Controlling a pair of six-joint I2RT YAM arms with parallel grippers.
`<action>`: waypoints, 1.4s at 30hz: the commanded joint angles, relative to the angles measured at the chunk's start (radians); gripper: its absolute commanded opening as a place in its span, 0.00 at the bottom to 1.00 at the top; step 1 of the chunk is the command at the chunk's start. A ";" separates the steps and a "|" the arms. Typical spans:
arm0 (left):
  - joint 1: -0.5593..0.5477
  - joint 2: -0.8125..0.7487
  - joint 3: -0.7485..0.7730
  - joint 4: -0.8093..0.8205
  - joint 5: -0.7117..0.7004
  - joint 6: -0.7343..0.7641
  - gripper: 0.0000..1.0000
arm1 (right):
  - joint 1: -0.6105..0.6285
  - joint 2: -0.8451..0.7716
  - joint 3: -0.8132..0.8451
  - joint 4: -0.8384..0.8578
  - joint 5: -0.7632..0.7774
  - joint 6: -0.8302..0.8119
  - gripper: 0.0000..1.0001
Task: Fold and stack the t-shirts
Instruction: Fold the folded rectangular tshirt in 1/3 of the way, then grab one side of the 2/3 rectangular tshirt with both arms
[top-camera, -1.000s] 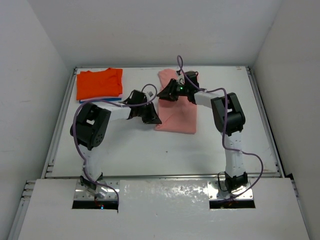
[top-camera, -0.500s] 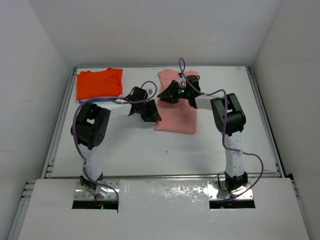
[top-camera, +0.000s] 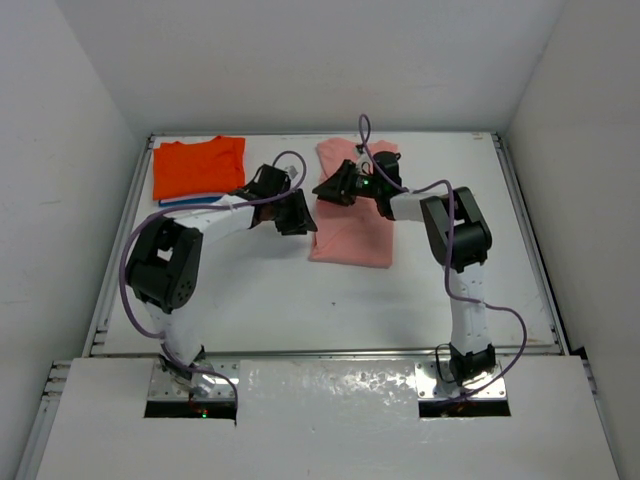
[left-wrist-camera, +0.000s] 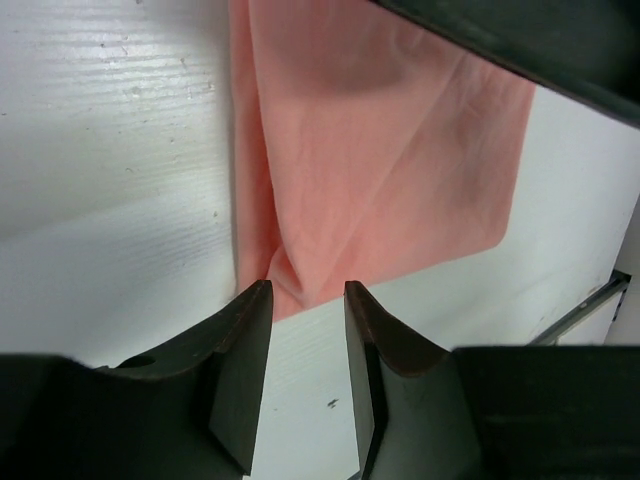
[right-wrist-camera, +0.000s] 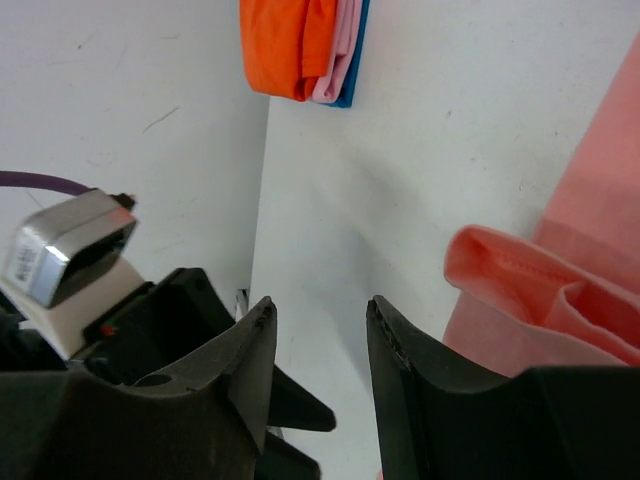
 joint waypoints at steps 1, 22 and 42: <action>0.007 -0.059 0.010 0.005 -0.015 -0.020 0.33 | 0.008 0.036 0.019 0.041 -0.020 -0.005 0.40; -0.007 -0.025 -0.021 0.108 0.105 0.027 0.33 | -0.064 0.017 0.189 0.020 -0.023 0.017 0.52; 0.053 0.094 -0.110 0.126 0.105 0.156 0.54 | -0.127 -0.672 -0.493 -0.916 0.434 -0.584 0.51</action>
